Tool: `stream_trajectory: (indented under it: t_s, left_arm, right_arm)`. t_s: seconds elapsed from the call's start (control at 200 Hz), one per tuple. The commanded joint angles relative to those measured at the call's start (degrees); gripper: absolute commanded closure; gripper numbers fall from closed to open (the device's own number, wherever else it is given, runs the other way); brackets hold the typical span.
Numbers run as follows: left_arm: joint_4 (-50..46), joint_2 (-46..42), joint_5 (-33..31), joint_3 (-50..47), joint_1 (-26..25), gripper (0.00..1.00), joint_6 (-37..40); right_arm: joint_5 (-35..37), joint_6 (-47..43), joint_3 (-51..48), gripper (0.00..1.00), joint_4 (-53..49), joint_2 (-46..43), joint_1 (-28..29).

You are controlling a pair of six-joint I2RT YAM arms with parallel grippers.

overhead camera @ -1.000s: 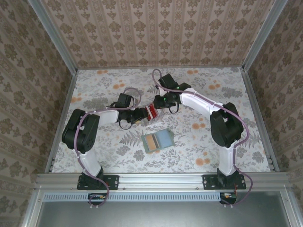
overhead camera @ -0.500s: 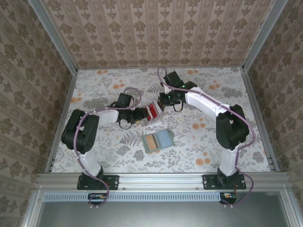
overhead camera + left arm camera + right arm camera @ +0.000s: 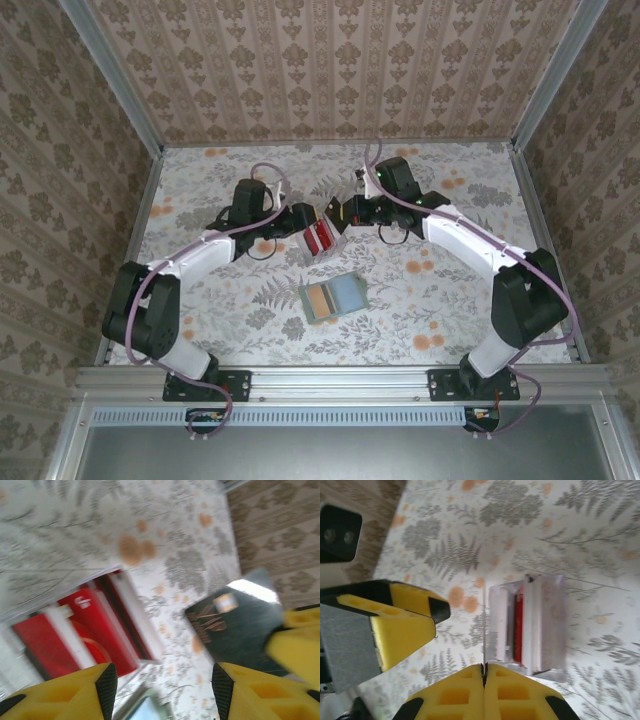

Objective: Put the credit cards into the card holder
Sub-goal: Insert the credit card into the card slot.

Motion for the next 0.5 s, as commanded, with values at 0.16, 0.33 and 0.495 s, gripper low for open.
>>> stream_trajectory:
  t_s: [0.16,0.33,0.495]
  left_arm:
    - [5.7,-2.72,6.4,0.31,-3.27,0.46,-0.71]
    - [8.42,-2.91,7.12,-0.93,-3.4,0.47,-3.04]
    - [13.28,-3.03,8.23,-1.9,-3.14,0.53,-6.46]
  right_arm:
    - [-16.68,15.22,-4.95,0.95,22.56,0.29,-1.37]
    - [-18.64,18.4,-5.98,0.95,27.02,0.91,-1.33]
    - [-18.87,19.9,-7.79,0.95,29.16,1.6,-1.33]
